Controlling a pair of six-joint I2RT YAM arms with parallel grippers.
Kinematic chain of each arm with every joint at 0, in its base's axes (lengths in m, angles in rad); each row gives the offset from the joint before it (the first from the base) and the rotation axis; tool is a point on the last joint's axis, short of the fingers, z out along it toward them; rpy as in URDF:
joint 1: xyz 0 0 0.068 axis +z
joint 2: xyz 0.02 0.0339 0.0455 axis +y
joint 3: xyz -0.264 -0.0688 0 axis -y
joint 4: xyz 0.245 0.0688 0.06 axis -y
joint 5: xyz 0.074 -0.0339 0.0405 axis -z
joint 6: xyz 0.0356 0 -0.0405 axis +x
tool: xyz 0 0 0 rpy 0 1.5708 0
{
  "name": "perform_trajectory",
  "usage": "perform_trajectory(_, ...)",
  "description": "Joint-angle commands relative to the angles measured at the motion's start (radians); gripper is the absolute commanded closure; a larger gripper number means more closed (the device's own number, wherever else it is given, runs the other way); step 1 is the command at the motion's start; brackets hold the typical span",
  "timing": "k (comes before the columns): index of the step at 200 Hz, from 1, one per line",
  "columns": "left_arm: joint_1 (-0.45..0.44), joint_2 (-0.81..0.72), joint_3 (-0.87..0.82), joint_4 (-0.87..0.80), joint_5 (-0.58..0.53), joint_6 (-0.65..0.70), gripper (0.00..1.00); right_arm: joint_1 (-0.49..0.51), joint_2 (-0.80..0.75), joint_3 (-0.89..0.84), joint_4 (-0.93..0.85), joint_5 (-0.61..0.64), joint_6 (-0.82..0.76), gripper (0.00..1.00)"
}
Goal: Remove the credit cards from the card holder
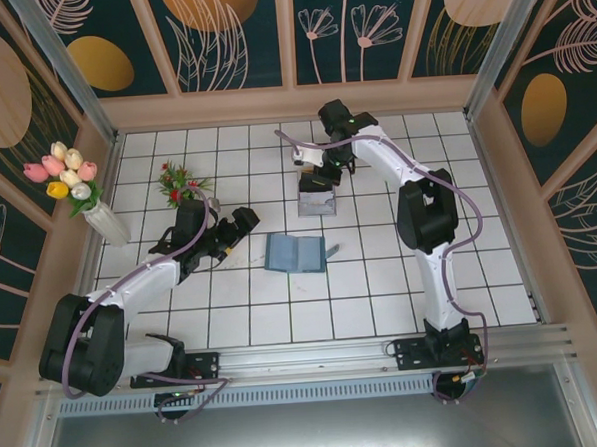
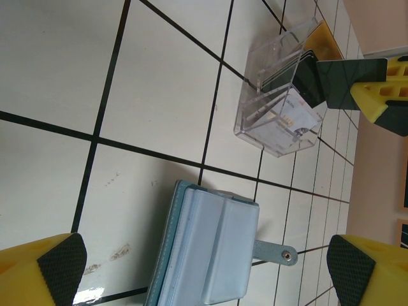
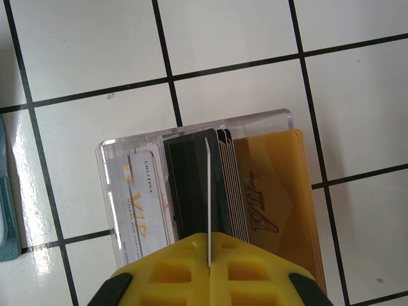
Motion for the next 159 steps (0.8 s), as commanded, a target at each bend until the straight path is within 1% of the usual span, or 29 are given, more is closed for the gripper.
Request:
perform_trajectory(1, 0.005, 0.0, 0.025, 0.02, 0.014, 0.0, 0.01, 0.013, 0.03, 0.013, -0.034, -0.025, -0.038, 1.0)
perform_trajectory(99, 0.005, 0.001, 0.024, 0.017, 0.014, 0.005, 0.01, 0.021, 0.055, -0.001, 0.004, 0.036, -0.027, 1.0)
perform_trajectory(124, 0.004, -0.003, 0.024, 0.016, 0.014, 0.006, 0.01, 0.023, 0.059, -0.003, 0.004, 0.05, -0.016, 0.96)
perform_trajectory(139, 0.004, -0.005, 0.022, 0.017, 0.018, 0.007, 0.01, 0.025, 0.062, -0.004, 0.001, 0.058, -0.013, 0.92)
perform_trajectory(159, 0.005, -0.006, 0.021, 0.022, 0.026, 0.006, 0.01, 0.027, 0.064, -0.009, 0.021, 0.086, -0.005, 0.9)
